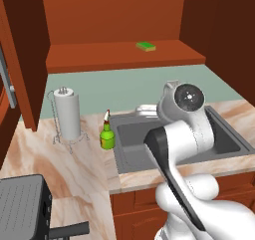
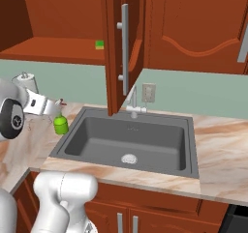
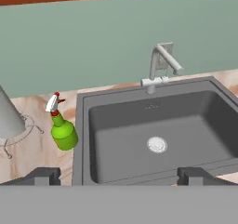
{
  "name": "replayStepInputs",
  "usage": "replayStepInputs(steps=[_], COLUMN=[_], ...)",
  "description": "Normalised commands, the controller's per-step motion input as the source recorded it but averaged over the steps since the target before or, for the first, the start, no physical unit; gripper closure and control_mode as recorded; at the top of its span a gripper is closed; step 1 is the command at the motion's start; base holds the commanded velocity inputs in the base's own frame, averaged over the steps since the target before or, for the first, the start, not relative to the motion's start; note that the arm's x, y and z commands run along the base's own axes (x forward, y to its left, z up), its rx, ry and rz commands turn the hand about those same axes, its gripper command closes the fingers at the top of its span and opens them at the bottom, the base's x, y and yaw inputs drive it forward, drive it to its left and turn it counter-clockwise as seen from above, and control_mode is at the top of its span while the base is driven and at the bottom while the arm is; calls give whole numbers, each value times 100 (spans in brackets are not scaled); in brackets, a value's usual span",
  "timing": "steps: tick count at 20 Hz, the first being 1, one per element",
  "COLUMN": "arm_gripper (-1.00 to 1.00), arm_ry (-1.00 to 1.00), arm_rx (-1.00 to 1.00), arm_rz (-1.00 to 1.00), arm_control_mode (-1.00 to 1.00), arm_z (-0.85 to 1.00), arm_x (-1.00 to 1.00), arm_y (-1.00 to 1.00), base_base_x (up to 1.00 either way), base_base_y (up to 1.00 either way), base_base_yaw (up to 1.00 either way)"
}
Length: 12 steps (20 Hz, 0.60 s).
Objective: Locate and retrieve the spray and sponge from the cabinet. Place them next to the sink.
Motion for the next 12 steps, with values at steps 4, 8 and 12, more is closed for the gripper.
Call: replayStepInputs(steps=[4,8,12], arm_gripper=[-100,-100,-100], arm_ry=[-11,0,-2], arm_rx=[-6,1,0], arm_rz=[6,3,2], arm_control_mode=[-100,-100,-100], arm_z=[41,0,-2], arm_x=[-13,-1,1], arm_y=[-21,-13,-4], base_base_x=[0,0,0], base_base_y=[0,0,0], base_base_yaw=[0,0,0])
